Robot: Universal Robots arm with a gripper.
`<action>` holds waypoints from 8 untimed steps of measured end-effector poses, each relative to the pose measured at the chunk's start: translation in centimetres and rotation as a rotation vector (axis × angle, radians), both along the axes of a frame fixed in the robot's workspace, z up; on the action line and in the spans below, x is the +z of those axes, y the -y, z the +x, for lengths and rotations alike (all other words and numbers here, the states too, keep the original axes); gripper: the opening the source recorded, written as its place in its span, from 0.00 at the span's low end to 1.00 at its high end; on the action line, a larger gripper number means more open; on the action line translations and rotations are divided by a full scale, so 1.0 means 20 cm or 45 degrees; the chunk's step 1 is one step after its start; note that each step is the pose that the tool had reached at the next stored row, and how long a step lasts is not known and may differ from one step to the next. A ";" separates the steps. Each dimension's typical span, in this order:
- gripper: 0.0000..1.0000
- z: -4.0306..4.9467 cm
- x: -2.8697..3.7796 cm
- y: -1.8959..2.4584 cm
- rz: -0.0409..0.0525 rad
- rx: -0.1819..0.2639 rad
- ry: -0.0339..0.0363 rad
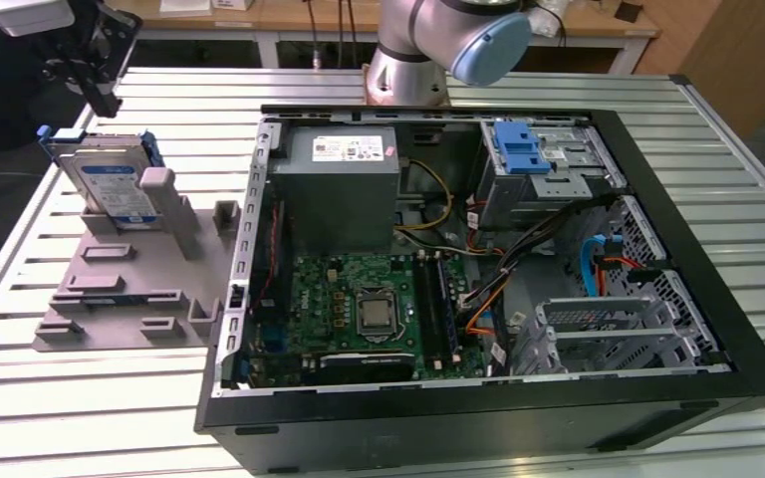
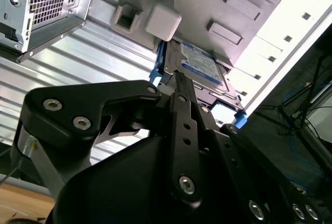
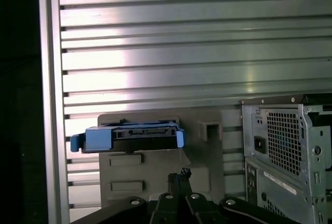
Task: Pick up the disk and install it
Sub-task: 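Reach for the disk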
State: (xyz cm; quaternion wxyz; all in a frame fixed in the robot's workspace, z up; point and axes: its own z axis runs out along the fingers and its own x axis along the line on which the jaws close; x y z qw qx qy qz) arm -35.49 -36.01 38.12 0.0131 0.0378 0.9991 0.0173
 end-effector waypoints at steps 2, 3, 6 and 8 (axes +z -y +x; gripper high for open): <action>0.11 -0.004 -0.001 -0.002 -0.005 0.000 0.0000; 0.11 -0.007 -0.003 -0.003 -0.005 0.000 -0.0002; 0.11 -0.053 -0.008 -0.012 -0.005 0.001 -0.0030; 0.11 -0.096 -0.014 -0.019 -0.005 0.001 -0.0067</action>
